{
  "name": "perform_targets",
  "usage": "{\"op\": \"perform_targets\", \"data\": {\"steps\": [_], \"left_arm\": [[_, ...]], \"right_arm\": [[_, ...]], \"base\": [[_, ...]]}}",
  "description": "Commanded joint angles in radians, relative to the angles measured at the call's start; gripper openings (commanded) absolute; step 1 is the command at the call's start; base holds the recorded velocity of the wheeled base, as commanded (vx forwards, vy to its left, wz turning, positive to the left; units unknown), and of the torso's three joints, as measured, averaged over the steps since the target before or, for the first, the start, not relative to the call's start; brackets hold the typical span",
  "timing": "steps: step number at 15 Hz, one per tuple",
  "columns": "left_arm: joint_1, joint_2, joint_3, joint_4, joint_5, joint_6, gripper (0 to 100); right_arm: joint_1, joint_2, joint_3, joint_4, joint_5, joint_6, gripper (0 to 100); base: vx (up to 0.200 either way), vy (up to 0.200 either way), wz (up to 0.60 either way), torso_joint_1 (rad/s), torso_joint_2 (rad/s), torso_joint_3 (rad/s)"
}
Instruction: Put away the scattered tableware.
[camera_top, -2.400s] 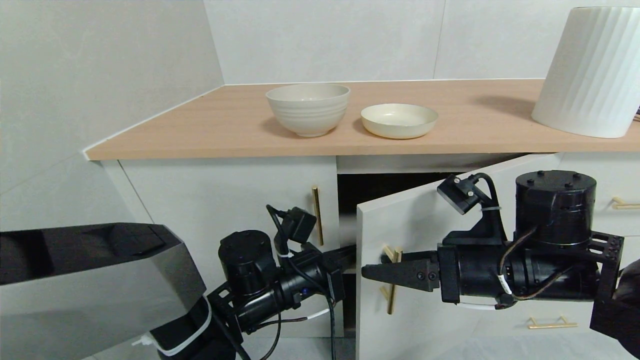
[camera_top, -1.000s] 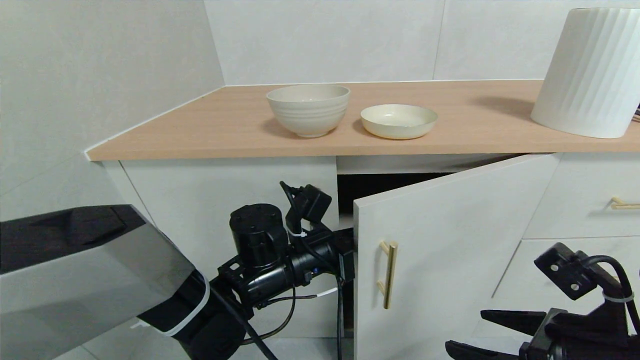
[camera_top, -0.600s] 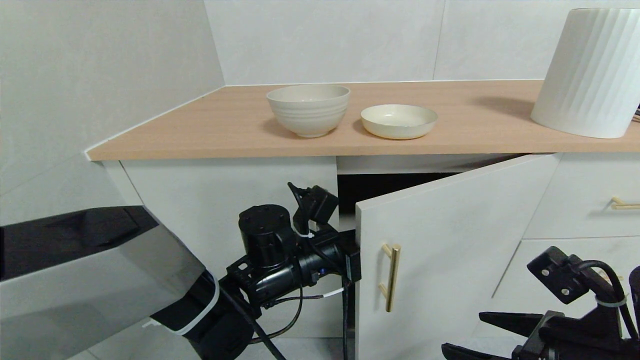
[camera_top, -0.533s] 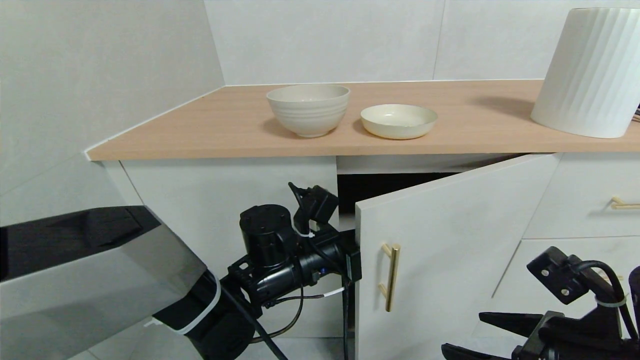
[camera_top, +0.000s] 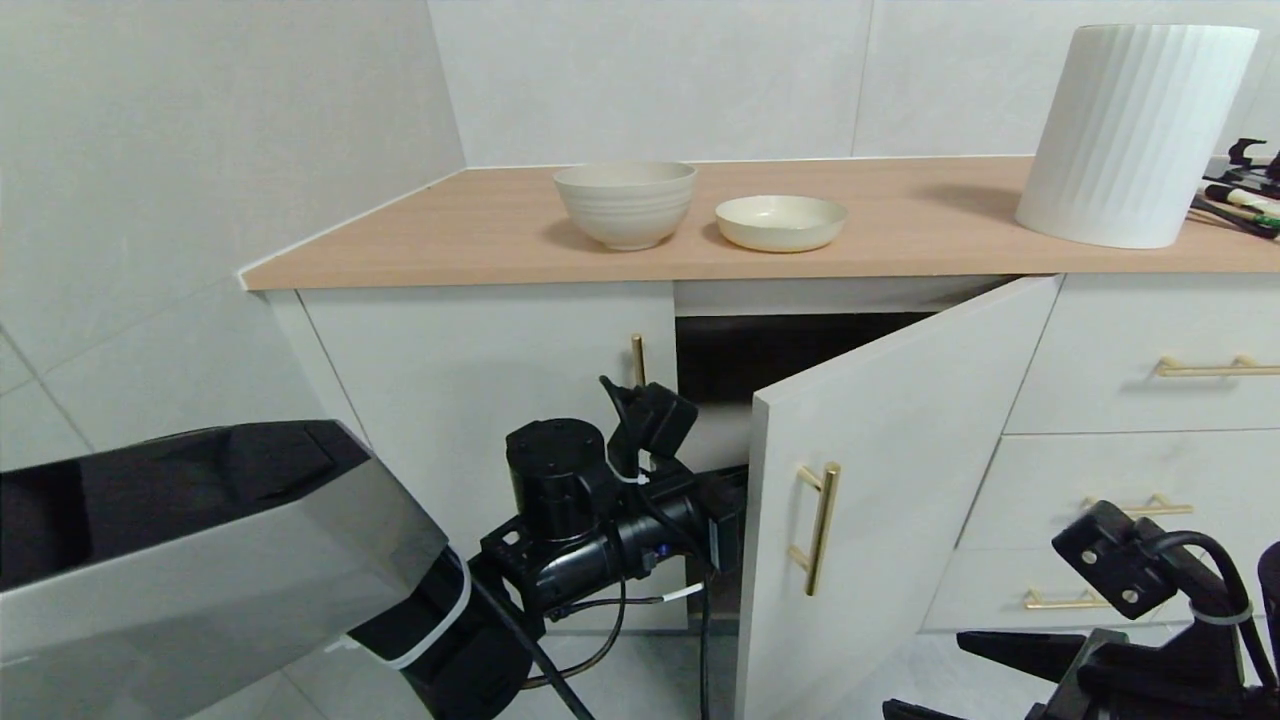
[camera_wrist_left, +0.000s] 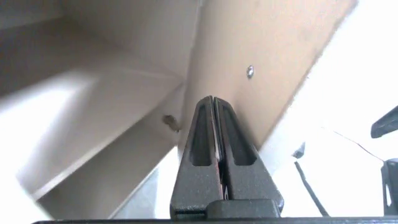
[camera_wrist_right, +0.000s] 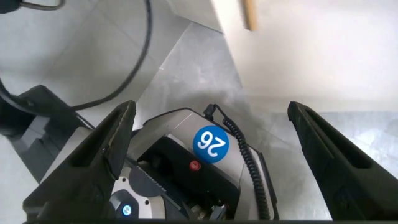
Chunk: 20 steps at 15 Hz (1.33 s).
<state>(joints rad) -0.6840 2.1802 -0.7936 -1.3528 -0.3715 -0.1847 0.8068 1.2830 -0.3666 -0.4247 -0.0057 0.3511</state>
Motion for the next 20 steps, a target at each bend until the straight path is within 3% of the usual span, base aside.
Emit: {"op": "perform_targets", "data": {"steps": [1,5,10,16,20], "left_arm": [[0.001,0.016,-0.006,0.0,0.002,-0.001,0],[-0.008,0.023,-0.019,0.0,0.002,-0.002,0],[-0.008,0.043,-0.022,-0.003,0.006,-0.002,0],[-0.008,0.05,-0.041,-0.005,0.009,-0.002,0],[-0.042,0.049,-0.065,-0.003,0.039,-0.001,0]], "right_arm": [[0.0,0.004,0.0,0.0,0.0,0.0,100],[0.008,0.009,0.002,0.0,0.0,0.0,100],[0.008,0.01,0.002,0.0,0.0,0.0,100],[0.014,0.012,0.002,0.001,0.001,0.0,100],[0.074,-0.002,0.018,0.003,0.006,0.0,100]], "base": [[0.0,0.0,0.0,0.0,0.0,0.0],[0.0,0.0,0.0,0.0,0.0,0.0],[-0.2,0.0,0.0,0.006,0.0,0.002],[0.0,0.0,0.0,0.0,0.0,0.0],[0.0,0.0,0.0,0.0,0.0,0.0]]}}
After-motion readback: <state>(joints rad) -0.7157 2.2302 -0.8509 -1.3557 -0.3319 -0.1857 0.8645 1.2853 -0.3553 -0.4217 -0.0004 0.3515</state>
